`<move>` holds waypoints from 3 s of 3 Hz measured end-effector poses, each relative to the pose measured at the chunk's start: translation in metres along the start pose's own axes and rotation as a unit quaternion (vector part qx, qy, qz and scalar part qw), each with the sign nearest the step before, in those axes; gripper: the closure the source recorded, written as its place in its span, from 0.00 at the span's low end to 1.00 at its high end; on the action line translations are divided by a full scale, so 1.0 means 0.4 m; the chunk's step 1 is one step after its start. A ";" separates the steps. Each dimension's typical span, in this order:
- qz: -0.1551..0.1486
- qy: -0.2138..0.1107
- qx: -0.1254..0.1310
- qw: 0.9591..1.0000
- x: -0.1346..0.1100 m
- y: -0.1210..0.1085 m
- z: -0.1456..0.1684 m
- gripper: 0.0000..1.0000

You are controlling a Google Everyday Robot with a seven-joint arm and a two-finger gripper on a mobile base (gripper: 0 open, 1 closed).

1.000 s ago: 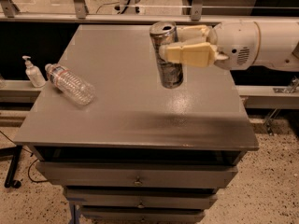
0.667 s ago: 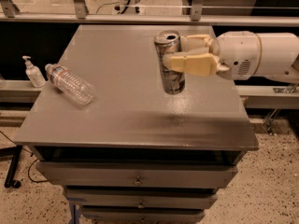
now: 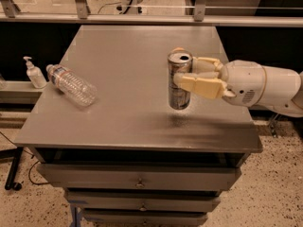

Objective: Place redbull can upright

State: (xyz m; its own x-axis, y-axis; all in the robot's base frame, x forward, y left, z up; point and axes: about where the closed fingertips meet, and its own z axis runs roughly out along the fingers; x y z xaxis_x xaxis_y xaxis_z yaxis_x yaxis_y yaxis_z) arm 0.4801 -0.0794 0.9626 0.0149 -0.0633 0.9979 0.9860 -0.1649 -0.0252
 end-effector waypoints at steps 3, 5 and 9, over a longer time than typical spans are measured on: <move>0.008 0.031 0.013 0.999 -0.076 0.008 -0.032 1.00; 0.006 0.019 0.056 0.998 -0.109 -0.019 -0.026 0.58; -0.012 0.010 0.081 0.997 -0.122 -0.051 -0.039 0.00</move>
Offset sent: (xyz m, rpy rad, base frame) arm 0.0029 -0.0197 -0.0385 0.0796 -0.0464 -0.0012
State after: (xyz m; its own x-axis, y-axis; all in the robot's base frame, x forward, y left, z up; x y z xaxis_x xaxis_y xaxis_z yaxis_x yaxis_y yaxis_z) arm 0.4565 -0.0884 0.9136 -0.0101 -0.0813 0.9966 0.9999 -0.0059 0.0096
